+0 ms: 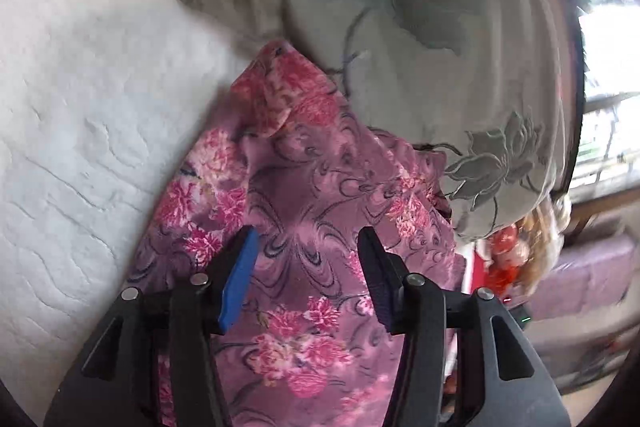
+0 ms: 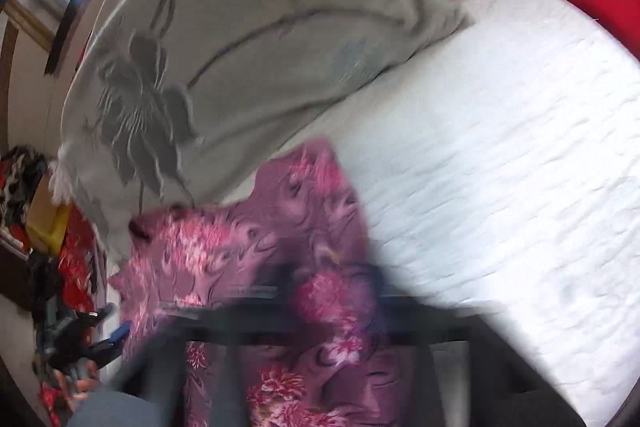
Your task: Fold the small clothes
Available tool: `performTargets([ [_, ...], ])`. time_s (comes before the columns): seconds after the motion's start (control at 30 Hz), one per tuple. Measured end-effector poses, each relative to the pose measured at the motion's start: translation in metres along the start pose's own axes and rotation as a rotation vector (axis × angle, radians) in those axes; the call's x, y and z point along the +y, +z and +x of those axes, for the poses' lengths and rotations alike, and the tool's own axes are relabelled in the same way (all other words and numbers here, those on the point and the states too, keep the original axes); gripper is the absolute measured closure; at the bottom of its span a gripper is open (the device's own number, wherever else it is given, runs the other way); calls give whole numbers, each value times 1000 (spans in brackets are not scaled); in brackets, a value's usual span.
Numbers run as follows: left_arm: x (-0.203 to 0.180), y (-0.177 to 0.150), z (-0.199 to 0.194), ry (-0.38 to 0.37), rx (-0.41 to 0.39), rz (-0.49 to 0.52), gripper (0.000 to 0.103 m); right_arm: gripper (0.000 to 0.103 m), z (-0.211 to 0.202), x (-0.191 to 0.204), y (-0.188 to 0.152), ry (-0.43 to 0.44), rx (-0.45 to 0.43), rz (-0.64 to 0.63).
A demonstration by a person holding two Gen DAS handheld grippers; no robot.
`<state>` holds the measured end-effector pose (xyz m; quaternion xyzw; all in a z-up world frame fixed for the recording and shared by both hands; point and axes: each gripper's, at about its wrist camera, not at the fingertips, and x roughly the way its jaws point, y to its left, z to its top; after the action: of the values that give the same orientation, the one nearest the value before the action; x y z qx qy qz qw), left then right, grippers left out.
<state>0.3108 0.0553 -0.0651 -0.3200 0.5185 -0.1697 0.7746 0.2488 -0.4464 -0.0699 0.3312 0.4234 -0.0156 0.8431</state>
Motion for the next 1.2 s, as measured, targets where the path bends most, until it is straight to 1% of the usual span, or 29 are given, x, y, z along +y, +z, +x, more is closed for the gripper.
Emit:
performTargets([
  [0.03, -4, -1, -1, 25, 1, 31, 53, 96, -6, 1, -1, -13, -53, -1],
  [0.07, -7, -3, -1, 48, 9, 54, 53, 97, -8, -1, 0, -28, -74, 4],
  [0.1, -11, -3, -2, 66, 18, 55, 53, 96, -5, -4, 3, -64, -60, 13],
  [0.13, -13, -4, -7, 81, 30, 43, 53, 96, 4, -10, 3, -97, -2, 27],
  [0.17, -16, -4, -15, 90, 37, 43, 53, 94, -1, -9, 8, -94, 2, 37],
  [0.2, -19, -6, -18, 89, 35, 58, 53, 85, -7, -9, 8, -87, -7, 40],
  [0.27, -27, -23, -38, 115, 14, 131, 51, 83, -34, -10, 1, -36, -35, 61],
  [0.3, -29, -35, -49, 129, 4, 173, 49, 76, -41, -13, -3, -13, -28, 66],
  [0.33, -28, -48, -57, 149, -3, 207, 45, 71, -54, -18, -15, 6, -14, 64],
  [0.37, -25, -58, -60, 174, -9, 227, 45, 58, -61, -21, -23, 2, -2, 59],
  [0.4, -21, -70, -64, 202, -10, 246, 44, 54, -63, -20, -33, -11, 10, 56],
  [0.43, -19, -77, -64, 220, 0, 256, 44, 54, -70, -25, -46, -14, 16, 59],
  [0.47, -14, -85, -59, 241, 22, 257, 43, 54, -72, -32, -65, 7, 39, 73],
  [0.5, -8, -91, -51, 267, 54, 239, 44, 60, -71, -36, -70, 18, 67, 82],
  [0.53, -2, -95, -46, 275, 76, 221, 44, 72, -67, -36, -84, 36, 115, 76],
  [0.57, 2, -100, -49, 270, 50, 216, 43, 91, -70, -34, -89, 49, 114, 53],
  [0.6, 1, -101, -51, 271, 34, 222, 43, 92, -79, -30, -93, 42, 77, 25],
  [0.67, 2, -104, -55, 287, 48, 214, 42, 93, -98, -26, -97, 43, -41, 18],
  [0.7, 1, -105, -56, 288, 50, 213, 42, 94, -98, -28, -96, 8, -53, 26],
  [0.73, 3, -106, -59, 293, 52, 218, 42, 95, -88, -36, -97, -61, -20, 43],
  [0.77, 3, -108, -61, 300, 54, 217, 42, 97, -80, -42, -97, -94, 23, 64],
  [0.8, 4, -110, -64, 304, 53, 215, 42, 98, -77, -43, -97, -99, 26, 72],
  [0.9, 1, -120, -64, 320, 55, 239, 40, 89, -88, -32, -93, -115, 12, 93],
  [0.93, 1, -123, -66, 334, 57, 255, 39, 88, -95, -26, -93, -137, 10, 79],
  [1.0, -11, -126, -52, 359, 66, 287, 35, 88, -112, -12, -97, -173, -4, 26],
  [1.07, -13, -130, -52, 373, 80, 313, 25, 88, -136, 0, -102, -202, -29, -28],
  [1.13, -16, -135, -49, 390, 85, 330, 22, 87, -160, 7, -109, -224, -50, -63],
  [1.17, -18, -138, -49, 401, 84, 344, 21, 84, -171, 12, -113, -237, -62, -82],
  [1.2, -19, -141, -48, 412, 83, 359, 21, 78, -178, 15, -115, -248, -70, -92],
])
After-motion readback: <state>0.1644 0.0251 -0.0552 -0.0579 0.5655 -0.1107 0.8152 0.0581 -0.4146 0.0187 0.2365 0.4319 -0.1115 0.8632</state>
